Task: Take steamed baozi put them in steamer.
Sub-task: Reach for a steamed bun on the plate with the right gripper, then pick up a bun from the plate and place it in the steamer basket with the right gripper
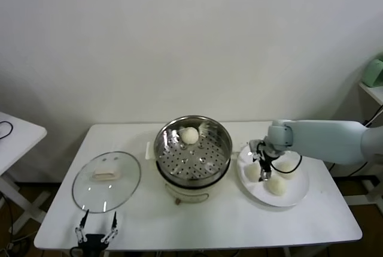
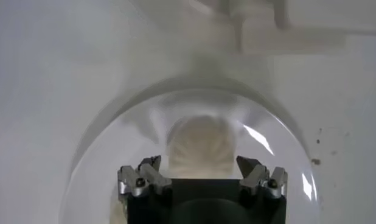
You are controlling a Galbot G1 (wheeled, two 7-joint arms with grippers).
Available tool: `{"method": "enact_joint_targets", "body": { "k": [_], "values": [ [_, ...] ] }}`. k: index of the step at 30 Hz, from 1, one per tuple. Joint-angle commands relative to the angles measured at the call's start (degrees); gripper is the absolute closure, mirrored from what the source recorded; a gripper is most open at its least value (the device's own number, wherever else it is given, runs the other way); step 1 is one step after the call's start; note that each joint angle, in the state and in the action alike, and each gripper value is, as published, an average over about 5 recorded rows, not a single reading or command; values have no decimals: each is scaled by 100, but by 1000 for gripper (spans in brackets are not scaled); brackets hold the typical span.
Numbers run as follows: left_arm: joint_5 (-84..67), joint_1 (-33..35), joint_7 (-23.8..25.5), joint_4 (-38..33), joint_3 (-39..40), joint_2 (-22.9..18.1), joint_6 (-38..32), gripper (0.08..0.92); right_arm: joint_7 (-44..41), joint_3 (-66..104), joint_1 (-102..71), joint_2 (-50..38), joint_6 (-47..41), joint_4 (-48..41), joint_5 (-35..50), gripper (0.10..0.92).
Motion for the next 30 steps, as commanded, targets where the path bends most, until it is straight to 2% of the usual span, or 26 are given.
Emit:
{"method": "enact_joint_targets", "body": {
  "k": [1, 5, 8, 14, 20, 26, 30],
  "values": [
    [16, -6, -4, 4, 4, -7, -3, 177, 46, 190, -274, 12, -115, -179, -167, 301],
    [21, -11, -10, -2, -1, -8, -4, 177, 58, 215, -236, -12, -112, -142, -203, 409],
    [22, -1, -11, -27, -9, -7, -5, 177, 25, 180, 0, -95, -101, 19, -185, 448],
    [32, 39, -5, -100, -38, 23, -2, 177, -316, -544, 1702, -362, 30, 881, 224, 447],
    [33, 83, 9, -165, -60, 45, 14, 177, -974, -1428, 3778, -412, 246, 1630, 1117, 434],
    [79, 165, 18, -174, -1, 70, 16, 177, -1507, -1531, 5092, 0, 274, 1921, 1984, 429],
    [93, 133, 17, -191, 41, 40, 13, 177, -1377, -973, 5149, 458, -1, 2061, 2489, 430]
  ]
}}
